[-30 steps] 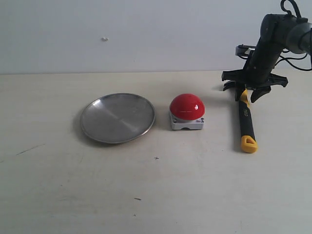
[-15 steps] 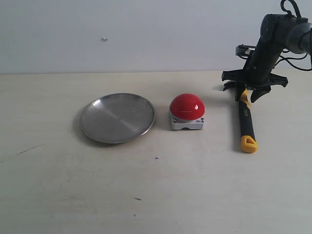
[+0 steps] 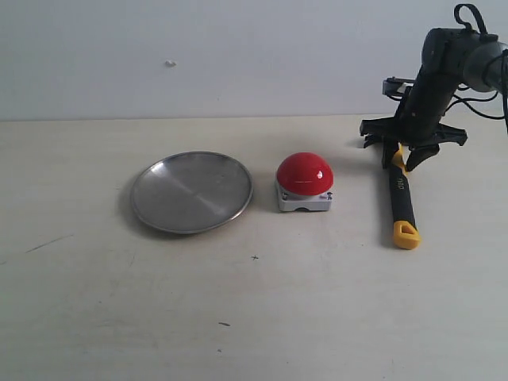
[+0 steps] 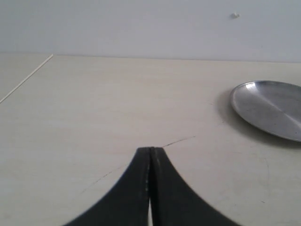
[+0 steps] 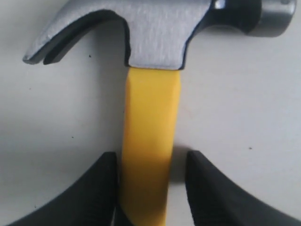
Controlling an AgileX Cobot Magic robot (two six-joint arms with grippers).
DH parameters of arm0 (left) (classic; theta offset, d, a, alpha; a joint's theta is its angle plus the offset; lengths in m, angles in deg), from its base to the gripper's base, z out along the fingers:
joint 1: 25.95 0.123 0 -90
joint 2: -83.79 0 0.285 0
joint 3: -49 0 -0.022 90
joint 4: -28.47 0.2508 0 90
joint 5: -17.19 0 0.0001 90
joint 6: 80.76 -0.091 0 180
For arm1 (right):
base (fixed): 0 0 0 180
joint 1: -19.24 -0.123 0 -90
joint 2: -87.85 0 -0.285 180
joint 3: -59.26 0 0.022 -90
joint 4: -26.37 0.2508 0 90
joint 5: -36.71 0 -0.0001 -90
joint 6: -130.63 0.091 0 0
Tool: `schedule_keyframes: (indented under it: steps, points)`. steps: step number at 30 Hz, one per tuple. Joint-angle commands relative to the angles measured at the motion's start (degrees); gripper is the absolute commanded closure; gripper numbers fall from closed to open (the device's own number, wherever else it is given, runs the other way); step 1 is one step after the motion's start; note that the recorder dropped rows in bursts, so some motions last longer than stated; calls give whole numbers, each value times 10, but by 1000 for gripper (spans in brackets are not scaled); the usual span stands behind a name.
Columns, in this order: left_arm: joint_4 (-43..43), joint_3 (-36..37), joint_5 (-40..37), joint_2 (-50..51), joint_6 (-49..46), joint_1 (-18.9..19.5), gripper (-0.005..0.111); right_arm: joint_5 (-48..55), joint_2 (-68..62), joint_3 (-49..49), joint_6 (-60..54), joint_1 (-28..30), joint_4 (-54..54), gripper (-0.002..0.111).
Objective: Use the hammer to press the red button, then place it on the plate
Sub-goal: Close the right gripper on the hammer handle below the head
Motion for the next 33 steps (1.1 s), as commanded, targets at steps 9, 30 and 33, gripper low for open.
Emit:
schedule_keyframes:
  steps: [9, 30, 33]
  points:
    - [1, 0, 2, -4, 3, 1, 107, -2, -8, -3, -11, 0, -19, 108]
    - [5, 0, 2, -4, -1, 1, 107, -2, 79, -2, -20, 0, -31, 108]
    - [16, 0, 2, -4, -17, 1, 107, -2, 79, -2, -26, -3, -13, 108]
